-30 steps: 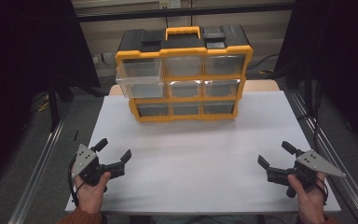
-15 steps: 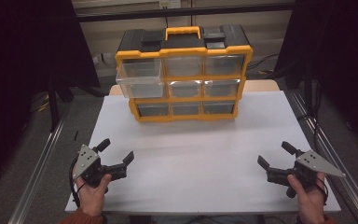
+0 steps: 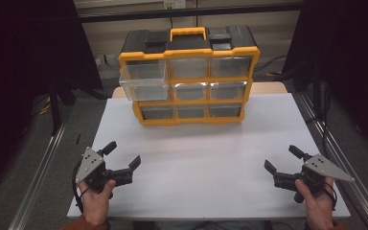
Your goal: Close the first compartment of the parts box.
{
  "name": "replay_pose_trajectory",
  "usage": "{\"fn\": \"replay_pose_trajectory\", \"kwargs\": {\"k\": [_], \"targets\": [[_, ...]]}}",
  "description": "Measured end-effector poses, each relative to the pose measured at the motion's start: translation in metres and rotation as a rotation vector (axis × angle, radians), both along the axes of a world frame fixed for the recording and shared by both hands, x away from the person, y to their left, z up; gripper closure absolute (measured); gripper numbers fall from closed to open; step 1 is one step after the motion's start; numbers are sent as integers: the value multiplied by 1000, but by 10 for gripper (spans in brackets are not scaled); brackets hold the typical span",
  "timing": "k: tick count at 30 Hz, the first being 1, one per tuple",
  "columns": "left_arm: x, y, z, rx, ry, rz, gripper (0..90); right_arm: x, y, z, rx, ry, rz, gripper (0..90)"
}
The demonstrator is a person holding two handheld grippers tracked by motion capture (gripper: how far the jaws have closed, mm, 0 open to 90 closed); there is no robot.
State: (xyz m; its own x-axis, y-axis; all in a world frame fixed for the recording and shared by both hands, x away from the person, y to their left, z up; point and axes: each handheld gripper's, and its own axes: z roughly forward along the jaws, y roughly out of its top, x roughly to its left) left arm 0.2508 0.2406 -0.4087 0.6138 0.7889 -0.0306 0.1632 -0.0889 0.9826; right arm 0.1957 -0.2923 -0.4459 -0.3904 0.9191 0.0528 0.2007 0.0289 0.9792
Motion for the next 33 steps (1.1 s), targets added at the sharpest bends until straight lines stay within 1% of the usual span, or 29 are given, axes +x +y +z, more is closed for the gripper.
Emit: {"fn": "replay_pose_trajectory", "kwargs": {"k": [1,6,8,9,10,12,14,15,16,17,18,19,21,22,23,24,25,26,27,28,29,30,31,33], "targets": [[-1,-3,2,-4,0,-15,31,0,0,0,3,-1,0,7],[-1,-7,7,5,2,-14,31,0,0,0,4,-1,-1,7],[0,-8,8,0,5,-17,34,1,0,0,8,-5,-2,7],[1,-8,9,-9,11,-29,38,1,0,0,8,-4,1,7],[1,-8,9,-11,19,-19,41,1,1,0,10,-3,2,7],[2,-9,10,-4,17,-15,44,1,1,0,10,0,1,6],[3,-11,13,11,-5,-3,49,2,1,0,10,2,4,6],[4,-12,14,17,-9,-3,50,2,1,0,9,-1,4,6],[4,-13,16,20,-7,-16,55,2,1,0,6,-1,5,6],[5,-14,17,14,-5,-17,56,2,1,0,6,-2,7,6],[5,-15,19,16,-16,-14,56,2,1,0,7,-1,8,6],[6,-16,21,17,-19,-18,56,2,2,0,10,1,10,6],[6,-17,23,14,-14,-19,54,2,1,0,11,1,7,6],[8,-19,27,7,-13,-19,50,2,1,0,14,0,4,7],[10,-20,29,1,-21,-31,45,2,0,0,17,1,2,6],[10,-21,30,-6,-27,-31,34,3,0,0,20,0,-3,6],[11,-22,34,6,-37,-36,32,3,0,0,28,3,-1,7],[11,-22,34,6,-37,-36,32,4,-1,-1,25,2,-2,6],[12,-25,39,7,-46,-37,32,4,-1,0,27,2,-1,6],[12,-25,39,7,-46,-37,32,4,-1,0,27,2,-1,6],[14,-28,44,5,-57,-50,33,3,0,0,20,-3,3,7],[14,-28,44,5,-57,-50,36,3,0,0,18,-2,2,6],[16,-32,50,12,-74,-54,38,3,1,0,16,-4,6,6],[17,-36,54,18,-76,-71,44,3,1,0,13,-3,10,7]]}}
